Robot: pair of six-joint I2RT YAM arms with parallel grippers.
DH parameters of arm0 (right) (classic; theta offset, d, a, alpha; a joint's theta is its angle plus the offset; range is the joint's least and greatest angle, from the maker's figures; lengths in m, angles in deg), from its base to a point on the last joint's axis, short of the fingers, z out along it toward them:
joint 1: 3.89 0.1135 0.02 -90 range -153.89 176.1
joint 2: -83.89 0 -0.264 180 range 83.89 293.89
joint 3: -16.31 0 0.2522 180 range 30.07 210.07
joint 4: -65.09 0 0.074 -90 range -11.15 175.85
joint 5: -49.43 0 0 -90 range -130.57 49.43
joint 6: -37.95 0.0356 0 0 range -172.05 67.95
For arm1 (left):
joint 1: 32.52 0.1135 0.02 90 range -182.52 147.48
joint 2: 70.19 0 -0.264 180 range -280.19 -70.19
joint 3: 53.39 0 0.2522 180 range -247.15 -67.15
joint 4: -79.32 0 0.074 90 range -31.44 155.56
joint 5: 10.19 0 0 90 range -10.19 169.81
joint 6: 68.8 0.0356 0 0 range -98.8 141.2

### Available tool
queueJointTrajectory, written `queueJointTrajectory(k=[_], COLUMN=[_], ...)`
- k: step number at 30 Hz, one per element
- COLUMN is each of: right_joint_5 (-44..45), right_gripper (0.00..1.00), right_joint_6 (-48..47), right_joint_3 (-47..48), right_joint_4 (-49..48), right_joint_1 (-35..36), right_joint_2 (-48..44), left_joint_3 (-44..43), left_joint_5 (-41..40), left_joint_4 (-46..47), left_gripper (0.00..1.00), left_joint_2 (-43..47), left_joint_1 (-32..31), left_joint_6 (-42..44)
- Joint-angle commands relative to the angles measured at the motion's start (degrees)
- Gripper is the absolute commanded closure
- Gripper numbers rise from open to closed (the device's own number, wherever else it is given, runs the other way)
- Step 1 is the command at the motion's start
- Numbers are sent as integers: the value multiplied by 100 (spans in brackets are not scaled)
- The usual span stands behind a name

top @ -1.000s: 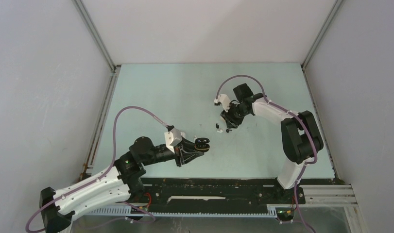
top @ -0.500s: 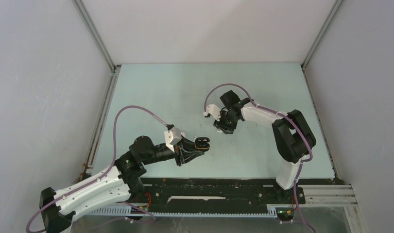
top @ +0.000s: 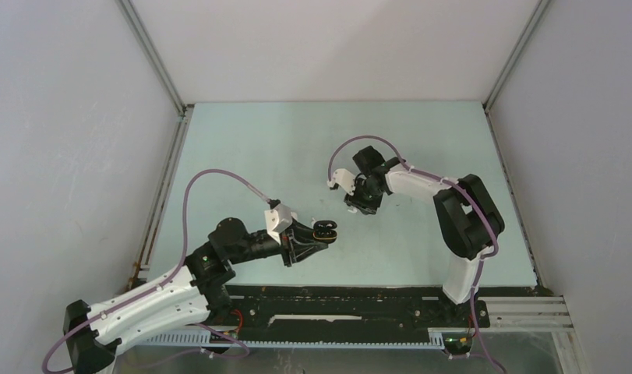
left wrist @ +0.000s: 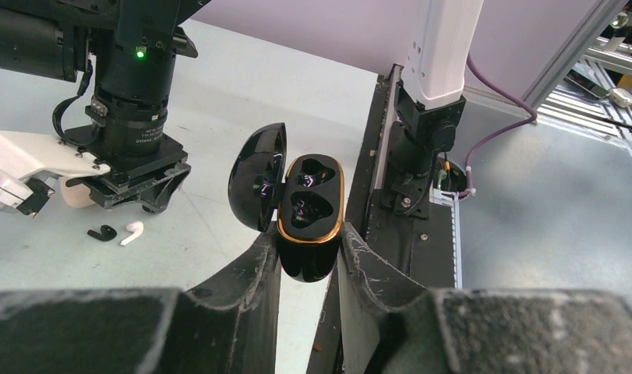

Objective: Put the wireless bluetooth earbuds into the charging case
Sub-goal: Pick up the earbud from the center of the board.

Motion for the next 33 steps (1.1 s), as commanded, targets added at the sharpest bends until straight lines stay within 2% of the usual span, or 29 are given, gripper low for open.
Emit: queueJointTrajectory(k=[1,10,25,33], right_joint_5=[7,-279,-289,-421], right_gripper=[63,69,66,80], right_joint_6=[-90,50,164,257], right_joint_3=[216,569,597,674], right_joint_4=[-12,438,407,491], right_joint_1=[11,-62,-70,-120], right_joint_2=[149,470,583,591], left_joint_3=[-173,-193,-228,-236], left_joint_5=[107,124,154,165], left_joint_4=[122,75,36,20], left_gripper=[100,100,100,100], left_joint_2=[-17,-38,-84,-91], left_joint_1=[42,42,41,42], left_joint_6=[-68,-75,-68,-70])
